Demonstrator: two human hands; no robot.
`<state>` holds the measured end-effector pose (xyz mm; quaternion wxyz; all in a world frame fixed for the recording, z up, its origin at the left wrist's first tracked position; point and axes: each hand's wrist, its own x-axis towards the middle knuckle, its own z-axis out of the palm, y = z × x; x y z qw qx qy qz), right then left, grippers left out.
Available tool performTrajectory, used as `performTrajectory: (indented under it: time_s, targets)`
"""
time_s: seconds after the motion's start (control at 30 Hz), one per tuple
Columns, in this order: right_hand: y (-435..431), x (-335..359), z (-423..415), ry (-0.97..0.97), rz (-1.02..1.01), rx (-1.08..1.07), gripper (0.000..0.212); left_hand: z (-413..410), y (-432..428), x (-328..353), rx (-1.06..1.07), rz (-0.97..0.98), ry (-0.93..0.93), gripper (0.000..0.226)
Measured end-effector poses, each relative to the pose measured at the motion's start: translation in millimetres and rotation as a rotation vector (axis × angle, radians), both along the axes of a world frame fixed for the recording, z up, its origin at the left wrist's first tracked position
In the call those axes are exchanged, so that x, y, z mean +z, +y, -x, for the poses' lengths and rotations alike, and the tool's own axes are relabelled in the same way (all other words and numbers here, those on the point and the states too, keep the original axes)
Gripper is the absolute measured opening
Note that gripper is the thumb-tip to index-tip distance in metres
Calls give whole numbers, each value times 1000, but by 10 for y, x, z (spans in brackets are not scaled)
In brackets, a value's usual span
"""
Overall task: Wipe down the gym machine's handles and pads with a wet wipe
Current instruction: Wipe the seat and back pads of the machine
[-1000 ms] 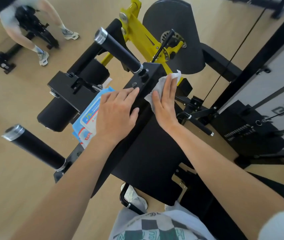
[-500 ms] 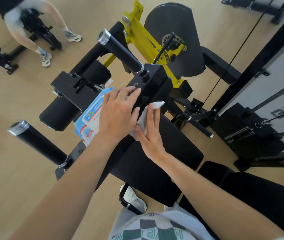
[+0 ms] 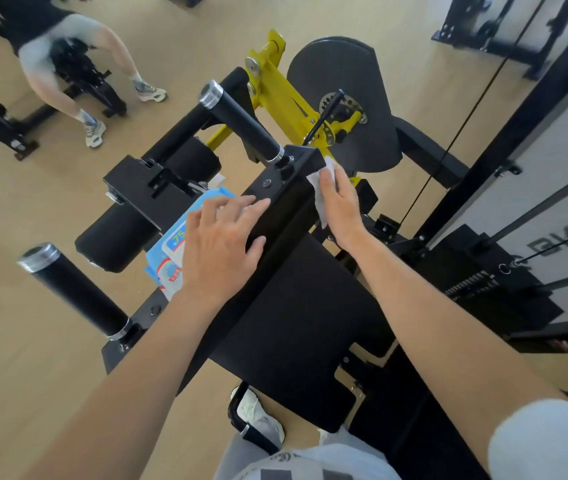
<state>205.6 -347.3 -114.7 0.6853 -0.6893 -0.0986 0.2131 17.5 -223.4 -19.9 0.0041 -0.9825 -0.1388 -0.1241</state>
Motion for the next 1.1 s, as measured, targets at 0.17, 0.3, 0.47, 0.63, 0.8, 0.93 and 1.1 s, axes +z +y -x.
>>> performTrajectory:
  time_s: [0.17,0.3,0.47,0.63,0.8,0.93,1.1]
  targets:
    - [-133,135,-414,350,-90,282,61,5,0,-16,2,16,-23,53]
    - [-195,175,-586,589,-167,420,48,11,-7,-12,-3,21,-25,53]
    - [-480,294,-799,604,-134,572,55,13,-4,-13,-2,21,-32,53]
    - [-448,505,-972,640,-169,644,86,9,-14,-15,2,32,-36,53]
    - [-175,438,-861,684,-132,657,92,4,-24,-13,11,32,-27,53]
    - [-341,272,-811,739,-156,573,91,3,-22,-20,8,25,-29,52]
    - [-513,327,-915,776,-275,599,100,9,-23,-33,15,6,-41,51]
